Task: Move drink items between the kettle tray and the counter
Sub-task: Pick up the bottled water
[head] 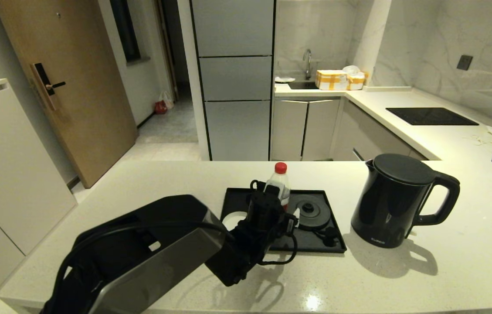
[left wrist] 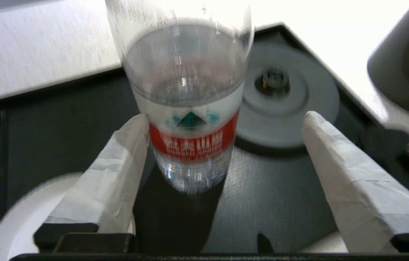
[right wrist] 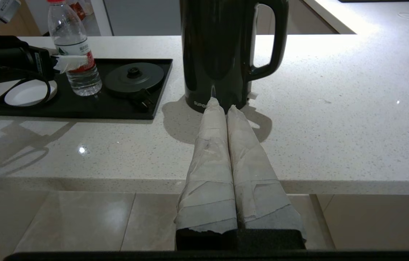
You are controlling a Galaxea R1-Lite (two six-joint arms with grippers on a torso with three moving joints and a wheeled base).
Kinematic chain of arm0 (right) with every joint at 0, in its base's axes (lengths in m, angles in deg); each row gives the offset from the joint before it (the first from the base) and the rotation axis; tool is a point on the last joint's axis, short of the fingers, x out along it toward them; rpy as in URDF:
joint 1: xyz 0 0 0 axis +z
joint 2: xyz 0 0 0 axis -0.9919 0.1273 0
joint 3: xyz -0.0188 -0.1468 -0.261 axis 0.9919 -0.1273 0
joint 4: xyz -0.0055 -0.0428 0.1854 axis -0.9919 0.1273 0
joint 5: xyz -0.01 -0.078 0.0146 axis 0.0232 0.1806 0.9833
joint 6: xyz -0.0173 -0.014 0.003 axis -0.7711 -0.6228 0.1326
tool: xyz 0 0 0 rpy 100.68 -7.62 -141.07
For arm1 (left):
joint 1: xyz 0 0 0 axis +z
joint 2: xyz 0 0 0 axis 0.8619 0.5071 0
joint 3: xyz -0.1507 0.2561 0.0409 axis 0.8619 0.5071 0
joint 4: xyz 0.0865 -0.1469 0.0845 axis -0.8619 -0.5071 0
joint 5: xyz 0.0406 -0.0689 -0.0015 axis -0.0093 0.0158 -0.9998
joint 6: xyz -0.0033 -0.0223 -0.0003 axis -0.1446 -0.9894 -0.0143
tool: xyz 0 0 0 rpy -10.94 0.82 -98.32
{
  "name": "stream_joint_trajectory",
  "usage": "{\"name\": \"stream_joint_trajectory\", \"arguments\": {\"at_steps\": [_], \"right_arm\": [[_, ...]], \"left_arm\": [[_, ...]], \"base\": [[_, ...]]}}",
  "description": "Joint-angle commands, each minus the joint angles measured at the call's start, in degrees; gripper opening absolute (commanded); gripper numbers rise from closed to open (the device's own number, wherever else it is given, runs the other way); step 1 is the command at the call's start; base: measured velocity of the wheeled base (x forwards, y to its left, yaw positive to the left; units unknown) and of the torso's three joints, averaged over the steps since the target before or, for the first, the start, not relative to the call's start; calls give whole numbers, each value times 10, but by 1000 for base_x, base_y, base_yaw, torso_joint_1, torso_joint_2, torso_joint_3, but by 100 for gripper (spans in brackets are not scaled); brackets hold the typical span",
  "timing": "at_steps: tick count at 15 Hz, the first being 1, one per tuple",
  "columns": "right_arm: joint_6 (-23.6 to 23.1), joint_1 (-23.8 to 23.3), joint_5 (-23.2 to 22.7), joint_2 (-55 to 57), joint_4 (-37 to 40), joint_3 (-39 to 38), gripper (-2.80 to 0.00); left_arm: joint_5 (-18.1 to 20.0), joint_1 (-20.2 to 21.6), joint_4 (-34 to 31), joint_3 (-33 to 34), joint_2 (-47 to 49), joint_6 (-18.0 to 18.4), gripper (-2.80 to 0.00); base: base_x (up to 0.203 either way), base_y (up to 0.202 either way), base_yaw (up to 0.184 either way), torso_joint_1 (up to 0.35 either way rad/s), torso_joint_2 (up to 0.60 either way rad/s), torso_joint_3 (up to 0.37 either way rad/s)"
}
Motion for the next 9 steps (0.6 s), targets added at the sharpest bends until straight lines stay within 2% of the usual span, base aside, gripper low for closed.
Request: {"name": "stream_joint_trajectory", "arguments": {"at_steps": [1,4,9], "right_arm": [[0,-1,0,1,0,-1,-280],[0,-1,0,1,0,-1,-280],[0,-1,0,1,0,-2,-280]], "left_arm": [[-5,0,2,-15,12,1,0],[-31,3,-17,-81,42,13,0],[-38,7,-39,-121,75,16,0]], "base": [[0,0,0,0,0,0],[0,0,0,0,0,0],[0,0,0,0,0,0]]}}
